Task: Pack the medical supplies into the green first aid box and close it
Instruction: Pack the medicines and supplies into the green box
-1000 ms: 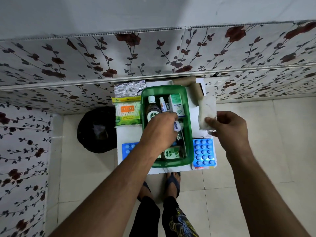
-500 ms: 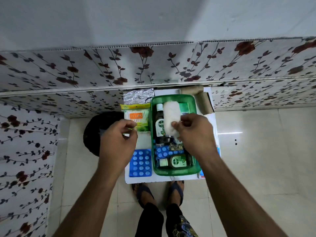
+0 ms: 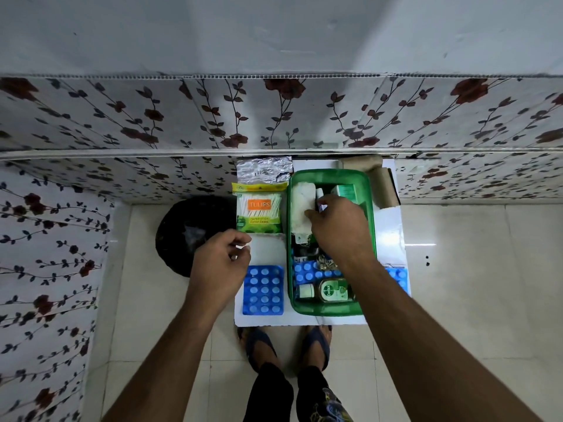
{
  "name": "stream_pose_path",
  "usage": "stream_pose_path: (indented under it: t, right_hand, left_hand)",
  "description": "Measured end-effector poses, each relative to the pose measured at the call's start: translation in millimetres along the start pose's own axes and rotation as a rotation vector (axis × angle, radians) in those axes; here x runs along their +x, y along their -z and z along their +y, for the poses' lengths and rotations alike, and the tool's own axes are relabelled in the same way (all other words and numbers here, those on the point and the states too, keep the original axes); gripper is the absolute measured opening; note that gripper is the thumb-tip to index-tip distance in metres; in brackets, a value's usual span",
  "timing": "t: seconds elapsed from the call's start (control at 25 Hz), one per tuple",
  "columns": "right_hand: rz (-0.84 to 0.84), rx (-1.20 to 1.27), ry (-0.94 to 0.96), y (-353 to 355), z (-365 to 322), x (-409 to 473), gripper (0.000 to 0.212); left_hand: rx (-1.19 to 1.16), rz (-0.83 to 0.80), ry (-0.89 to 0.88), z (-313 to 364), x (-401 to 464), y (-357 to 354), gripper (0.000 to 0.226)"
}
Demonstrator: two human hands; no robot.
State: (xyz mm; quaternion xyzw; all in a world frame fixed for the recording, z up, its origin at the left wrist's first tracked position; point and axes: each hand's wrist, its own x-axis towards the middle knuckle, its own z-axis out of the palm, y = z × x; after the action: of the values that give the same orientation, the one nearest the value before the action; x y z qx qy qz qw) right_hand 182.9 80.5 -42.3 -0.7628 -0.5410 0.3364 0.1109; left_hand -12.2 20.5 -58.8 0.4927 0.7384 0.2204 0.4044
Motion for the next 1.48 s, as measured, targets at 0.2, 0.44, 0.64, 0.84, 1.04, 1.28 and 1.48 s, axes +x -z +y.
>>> stream_pose_path:
  t: [0.2,0.44,0.64,0.84,1.04,1.28,1.48]
  right_hand:
    - [0.378,0.169,-0.082,62.9,28.7,-53.9,0.013]
    - [0.143,-0.004,-0.434,52.6,142.0,-74.9,0.04]
    - [0.018,-0.046,-0.43,25.4,170.0,-67.7,0.058]
    - [0.077,0.02,-0.47,30.0,171.7,-69.1,0.041]
    - [0.071,0.195,-0.498,45.7,169.9,-68.5,0.031]
    - [0.055,0.519,-0.506,70.4,172.4,-64.7,0.015]
    - [0.181,0.648,-0.492,97.7,168.8,-70.5,0.02]
  left_hand:
    - [0.156,-0.049,0.136,-18.8,-15.8,-1.6,0.014]
    - [0.325,-0.059,0.252,-34.8,-35.9,-33.7,0.064]
    - [0.354,-0.025,0.182,-32.4,-34.8,-47.7,0.068]
    - [0.269,-0.013,0.165,-29.2,-32.3,-40.2,0.047]
    - [0.12,0.057,0.158,5.6,-42.6,0.9,0.028]
    - [-0.211,0.008,-0.016,91.1,-51.8,17.2,0.041]
    - [0.229,-0.357,-0.139,98.8,-32.5,-68.5,0.03]
